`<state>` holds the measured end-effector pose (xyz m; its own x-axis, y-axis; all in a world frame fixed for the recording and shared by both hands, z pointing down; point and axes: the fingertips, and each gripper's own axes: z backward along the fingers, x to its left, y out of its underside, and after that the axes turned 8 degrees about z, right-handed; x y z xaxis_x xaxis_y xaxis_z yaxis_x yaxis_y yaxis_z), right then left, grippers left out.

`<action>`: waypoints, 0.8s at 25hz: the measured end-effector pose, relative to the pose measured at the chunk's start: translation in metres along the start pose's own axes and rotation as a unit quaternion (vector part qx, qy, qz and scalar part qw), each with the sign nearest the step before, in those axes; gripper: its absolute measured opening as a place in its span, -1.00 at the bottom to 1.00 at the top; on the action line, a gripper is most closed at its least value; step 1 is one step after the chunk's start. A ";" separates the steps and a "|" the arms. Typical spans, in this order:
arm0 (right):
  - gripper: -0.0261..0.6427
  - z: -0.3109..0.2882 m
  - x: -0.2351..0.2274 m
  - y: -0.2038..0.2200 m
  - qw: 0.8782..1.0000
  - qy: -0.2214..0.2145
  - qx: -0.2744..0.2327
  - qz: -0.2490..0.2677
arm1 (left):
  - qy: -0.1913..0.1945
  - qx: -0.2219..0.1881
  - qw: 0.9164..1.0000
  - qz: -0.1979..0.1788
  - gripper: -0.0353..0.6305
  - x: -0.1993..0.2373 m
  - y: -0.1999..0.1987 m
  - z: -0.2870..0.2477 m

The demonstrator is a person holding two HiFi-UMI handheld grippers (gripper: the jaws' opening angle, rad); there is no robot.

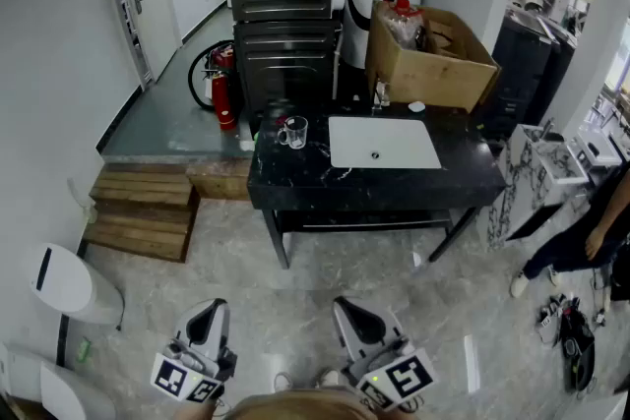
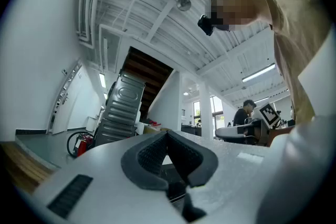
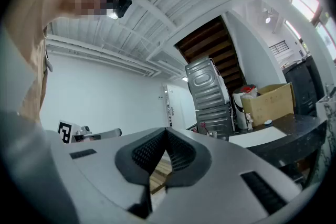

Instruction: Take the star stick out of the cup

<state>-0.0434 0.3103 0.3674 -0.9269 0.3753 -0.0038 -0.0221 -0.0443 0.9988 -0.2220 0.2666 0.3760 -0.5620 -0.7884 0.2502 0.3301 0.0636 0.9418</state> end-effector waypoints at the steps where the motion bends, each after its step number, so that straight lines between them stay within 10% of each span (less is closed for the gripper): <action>1: -0.92 0.000 -0.001 -0.001 1.000 0.000 -0.002 0.003 | 0.001 0.000 1.000 0.000 -0.89 0.000 0.000 -0.001; 20: -0.92 0.025 -0.014 0.001 1.000 0.020 -0.003 -0.008 | 0.007 0.009 1.000 0.005 -0.89 -0.018 0.009 -0.004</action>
<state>-0.0210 0.3280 0.3699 -0.9408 0.3381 -0.0222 -0.0392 -0.0437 0.9983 -0.2058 0.2789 0.3788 -0.5479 -0.7966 0.2556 0.3214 0.0817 0.9434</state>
